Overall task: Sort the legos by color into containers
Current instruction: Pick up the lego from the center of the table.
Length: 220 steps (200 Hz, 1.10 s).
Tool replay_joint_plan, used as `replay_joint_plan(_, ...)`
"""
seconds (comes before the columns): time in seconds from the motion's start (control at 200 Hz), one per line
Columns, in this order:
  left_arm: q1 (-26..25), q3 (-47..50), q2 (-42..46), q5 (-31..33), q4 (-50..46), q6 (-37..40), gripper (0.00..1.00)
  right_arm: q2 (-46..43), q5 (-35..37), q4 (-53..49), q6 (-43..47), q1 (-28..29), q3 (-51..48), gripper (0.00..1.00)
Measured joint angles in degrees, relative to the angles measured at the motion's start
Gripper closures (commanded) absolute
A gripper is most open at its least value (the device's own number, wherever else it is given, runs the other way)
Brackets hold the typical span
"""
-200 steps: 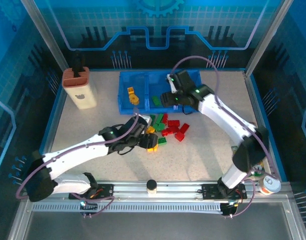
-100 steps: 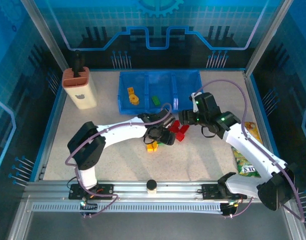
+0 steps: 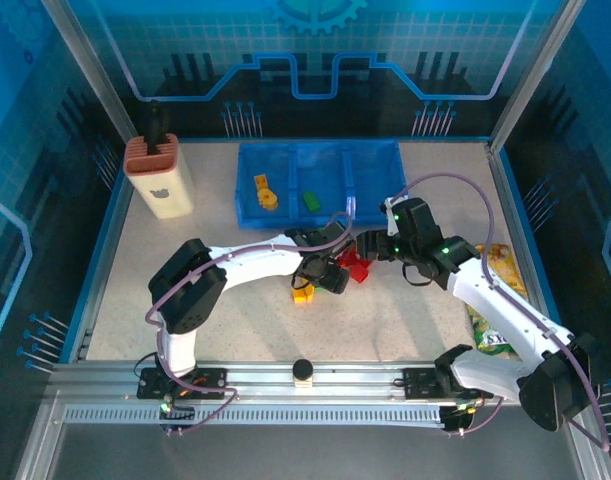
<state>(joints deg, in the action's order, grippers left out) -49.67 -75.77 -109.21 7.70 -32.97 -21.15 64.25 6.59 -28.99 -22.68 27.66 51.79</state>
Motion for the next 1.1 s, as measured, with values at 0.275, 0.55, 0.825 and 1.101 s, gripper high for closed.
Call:
replay_joint_plan(0.275,0.0,-0.7,-2.6,1.5,-1.4,1.3,0.25,-3.1,-0.2,0.2,-0.9,0.0,-4.5,0.18)
replay_joint_plan(0.55,0.0,-1.0,-3.3,1.2,-2.7,2.2,0.33,-4.4,-0.2,0.5,-1.7,0.0,-5.9,0.19)
replay_joint_plan(0.825,-0.7,-2.8,-3.7,0.5,-4.2,3.2,0.44,-4.6,-0.2,0.5,-1.8,-0.5,-6.1,0.19)
replay_joint_plan(1.101,-2.0,-5.0,-4.6,0.4,-6.4,3.6,0.39,-6.8,-0.3,0.2,-1.7,-3.0,-6.2,0.18)
